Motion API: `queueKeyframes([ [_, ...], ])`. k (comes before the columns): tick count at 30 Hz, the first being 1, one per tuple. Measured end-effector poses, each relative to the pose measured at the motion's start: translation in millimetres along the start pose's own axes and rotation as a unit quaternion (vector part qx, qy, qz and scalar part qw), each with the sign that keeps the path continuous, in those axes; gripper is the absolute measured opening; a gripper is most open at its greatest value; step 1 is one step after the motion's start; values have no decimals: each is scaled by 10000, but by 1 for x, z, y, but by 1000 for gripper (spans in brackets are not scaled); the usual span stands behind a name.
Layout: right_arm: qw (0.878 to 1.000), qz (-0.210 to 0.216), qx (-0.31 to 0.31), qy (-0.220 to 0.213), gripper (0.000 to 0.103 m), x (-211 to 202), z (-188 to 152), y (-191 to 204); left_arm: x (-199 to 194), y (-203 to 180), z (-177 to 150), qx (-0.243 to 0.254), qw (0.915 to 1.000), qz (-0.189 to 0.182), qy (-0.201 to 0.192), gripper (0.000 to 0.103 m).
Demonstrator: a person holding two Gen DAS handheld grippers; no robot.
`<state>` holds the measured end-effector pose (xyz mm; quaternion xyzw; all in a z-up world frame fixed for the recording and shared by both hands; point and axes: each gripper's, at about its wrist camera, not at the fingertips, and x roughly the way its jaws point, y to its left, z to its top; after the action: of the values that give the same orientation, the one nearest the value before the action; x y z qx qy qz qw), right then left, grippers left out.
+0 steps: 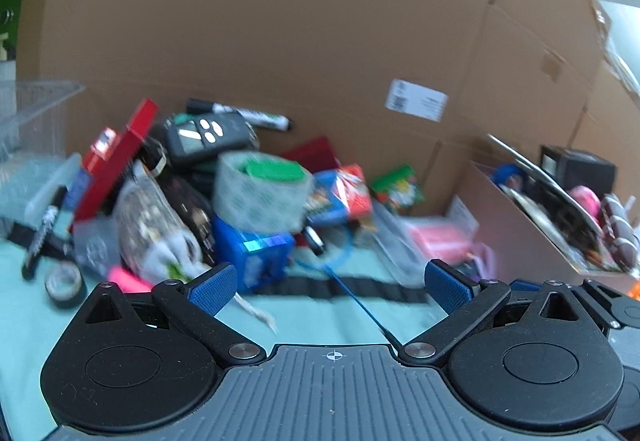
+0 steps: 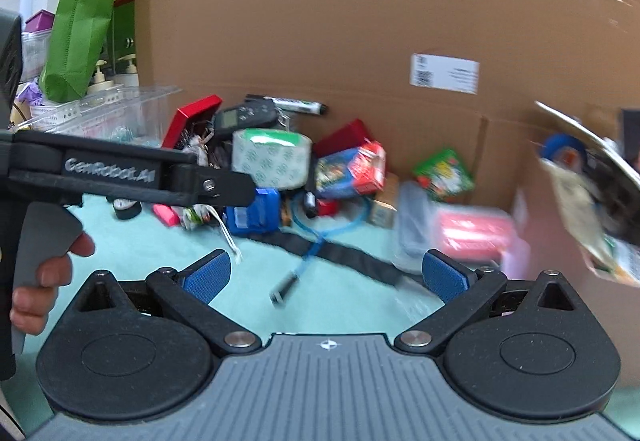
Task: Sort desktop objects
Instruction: 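Move left gripper to the clear green-patterned tape roll and close on it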
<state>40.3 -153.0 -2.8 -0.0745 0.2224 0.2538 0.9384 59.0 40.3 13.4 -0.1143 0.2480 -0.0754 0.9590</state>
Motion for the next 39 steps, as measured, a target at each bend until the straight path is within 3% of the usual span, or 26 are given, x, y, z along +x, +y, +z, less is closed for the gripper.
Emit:
queueKeyframes([
  [9, 9981, 618, -46, -45, 91, 78, 40, 10, 51, 48, 43, -287, 9995, -108, 125, 98],
  [24, 9943, 1063, 24, 100, 91, 155, 62, 12, 113, 71, 65, -300, 9968, -496, 550, 98],
  [26, 9938, 1101, 76, 146, 91, 161, 62, 12, 118, 72, 65, -312, 9965, -508, 591, 96],
  [30, 9935, 1097, 246, 156, 85, 163, 63, 7, 118, 72, 66, -280, 9975, -333, 554, 80],
  [39, 9942, 1000, -83, -387, 84, 124, 71, 10, 78, 49, 74, -93, 9994, -321, 130, 81],
])
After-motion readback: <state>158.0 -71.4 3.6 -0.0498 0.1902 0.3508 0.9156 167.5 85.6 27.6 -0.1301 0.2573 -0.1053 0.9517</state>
